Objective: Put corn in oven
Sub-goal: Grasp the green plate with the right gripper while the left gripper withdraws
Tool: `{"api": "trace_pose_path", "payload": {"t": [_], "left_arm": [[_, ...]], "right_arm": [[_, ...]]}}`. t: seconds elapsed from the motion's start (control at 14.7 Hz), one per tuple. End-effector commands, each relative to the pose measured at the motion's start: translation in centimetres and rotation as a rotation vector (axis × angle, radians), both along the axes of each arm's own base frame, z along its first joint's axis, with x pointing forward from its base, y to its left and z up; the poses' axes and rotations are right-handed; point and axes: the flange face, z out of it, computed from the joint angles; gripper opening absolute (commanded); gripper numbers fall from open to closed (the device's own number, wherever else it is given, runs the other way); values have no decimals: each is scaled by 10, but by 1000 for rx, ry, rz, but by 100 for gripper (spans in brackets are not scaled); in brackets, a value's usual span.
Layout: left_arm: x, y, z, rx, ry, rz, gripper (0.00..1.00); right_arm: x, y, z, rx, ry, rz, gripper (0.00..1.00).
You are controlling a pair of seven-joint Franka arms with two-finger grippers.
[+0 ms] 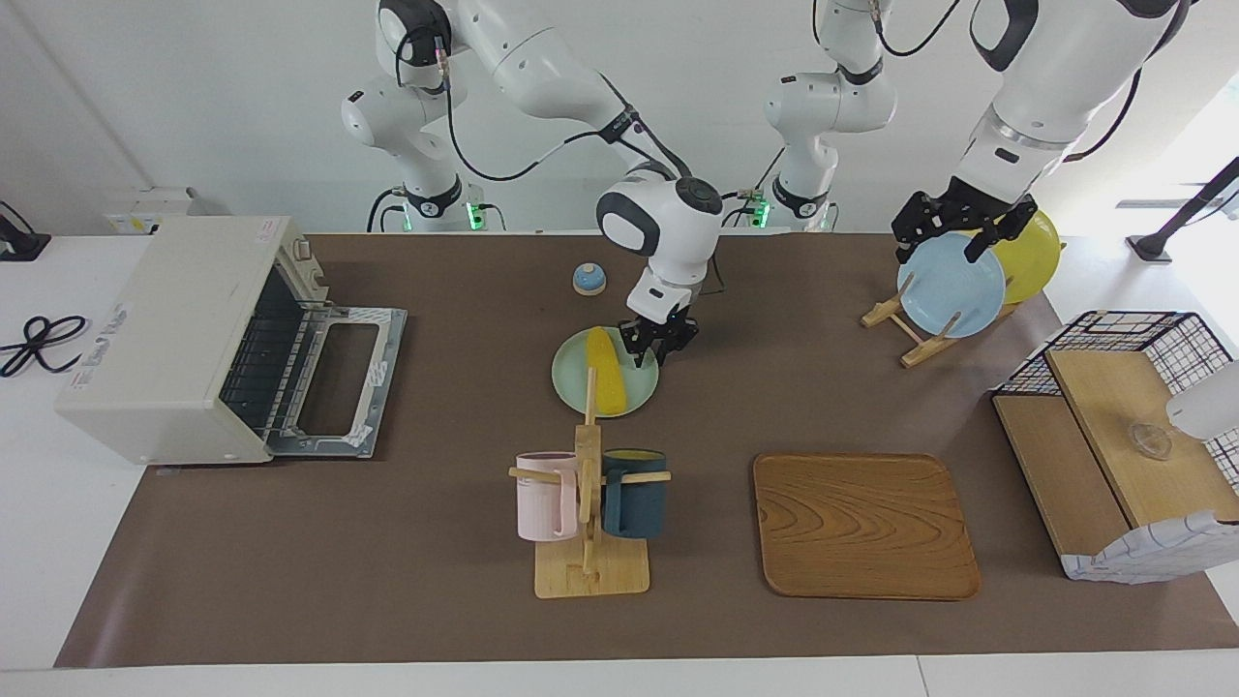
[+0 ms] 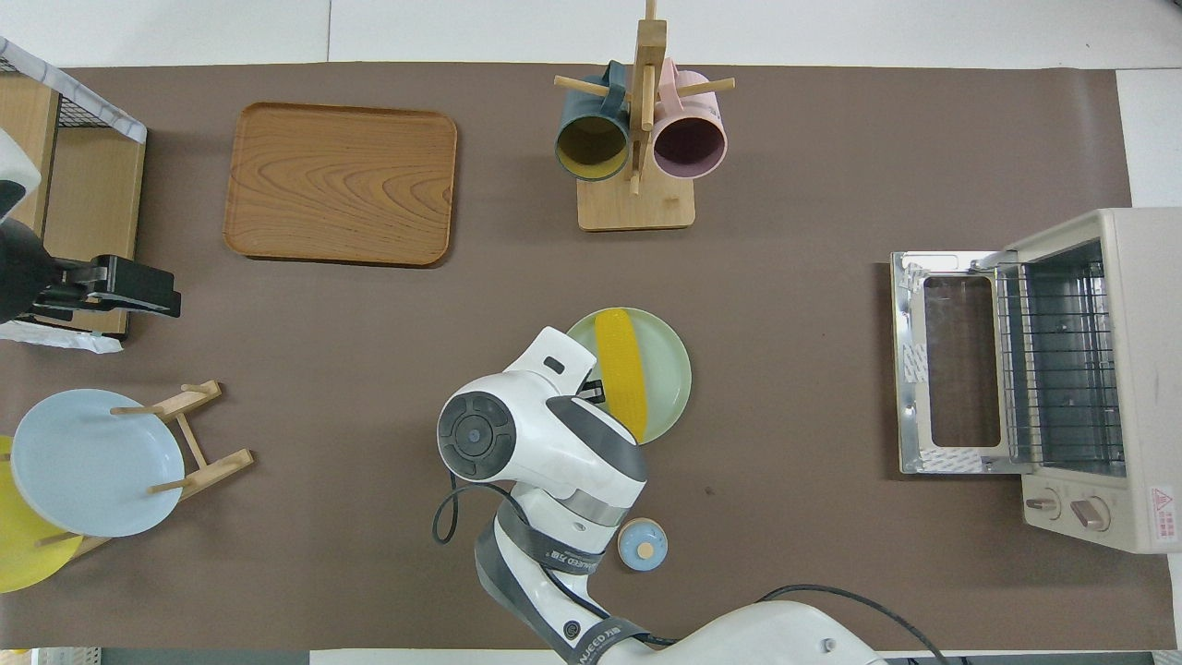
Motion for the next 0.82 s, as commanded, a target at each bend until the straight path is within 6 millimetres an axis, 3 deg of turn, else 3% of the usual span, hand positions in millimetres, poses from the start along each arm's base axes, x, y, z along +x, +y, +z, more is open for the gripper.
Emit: {"api": "trace_pose_path", "payload": {"t": [0.0,0.2,0.54,0.75], "left_arm": [[3,-4,-2,-5,10,-3,100],[1,-3,-11,-6,-6,0,100],[3,-5,-14,-2,-8,-14,100],[2,-7,-14,-2,-6,-18,100]], "right_arm": [[-6,-7,3,0,-15,29,0],[-3,-10,5,-22,-12,38,0],[19,-22,39,-166,-19,95,0],[46,-69,70,-198,13,98,0]]}}
